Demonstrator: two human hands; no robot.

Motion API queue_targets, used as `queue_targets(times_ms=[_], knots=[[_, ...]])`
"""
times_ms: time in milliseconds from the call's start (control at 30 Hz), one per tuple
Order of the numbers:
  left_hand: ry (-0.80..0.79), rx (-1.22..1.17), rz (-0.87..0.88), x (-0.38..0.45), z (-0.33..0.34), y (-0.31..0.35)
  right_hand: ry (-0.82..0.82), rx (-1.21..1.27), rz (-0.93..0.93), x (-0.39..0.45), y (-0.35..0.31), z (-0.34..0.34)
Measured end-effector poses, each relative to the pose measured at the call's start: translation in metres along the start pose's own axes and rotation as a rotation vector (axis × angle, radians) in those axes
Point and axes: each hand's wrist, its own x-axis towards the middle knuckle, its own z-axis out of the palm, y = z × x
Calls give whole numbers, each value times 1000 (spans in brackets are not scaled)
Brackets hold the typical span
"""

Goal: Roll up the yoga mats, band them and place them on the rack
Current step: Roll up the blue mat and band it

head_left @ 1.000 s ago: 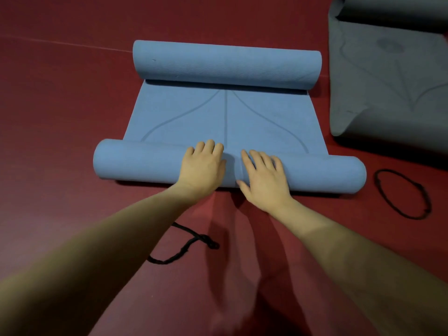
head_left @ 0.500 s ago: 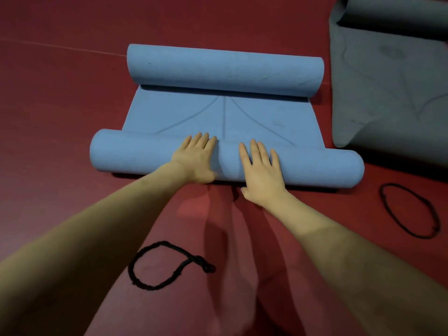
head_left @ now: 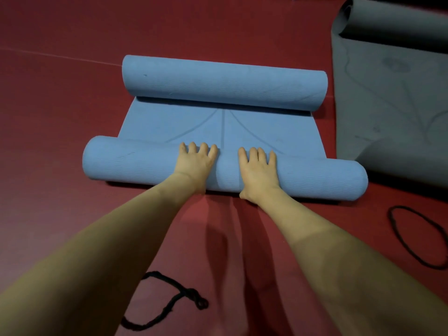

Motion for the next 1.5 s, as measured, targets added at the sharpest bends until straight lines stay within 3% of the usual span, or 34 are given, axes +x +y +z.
queue_targets(times_ms=[400,800,967,1133,1267,1400,1500], knots=[[106,-17,86,-59,4,11,2,-96,-177,-51,0,-7],[52,-48,166,-142,9,23,-41,-88,-278,-133,-20,-18],[55,-65,312,-161,14,12,-118,-44,-342,-151,-22,-25],[-42,-221,407,-161,19,-3,-249,30,-368,-149,-22,-31],[91,-51,419,-157,22,-12,-316,231,-266,-144,-17,-26],[182,-91,406,-147,24,-16,-206,349,-248,-141,-16,-26],[181,-263,269,-138,26,-12,-59,393,-205,-135,-15,-28]])
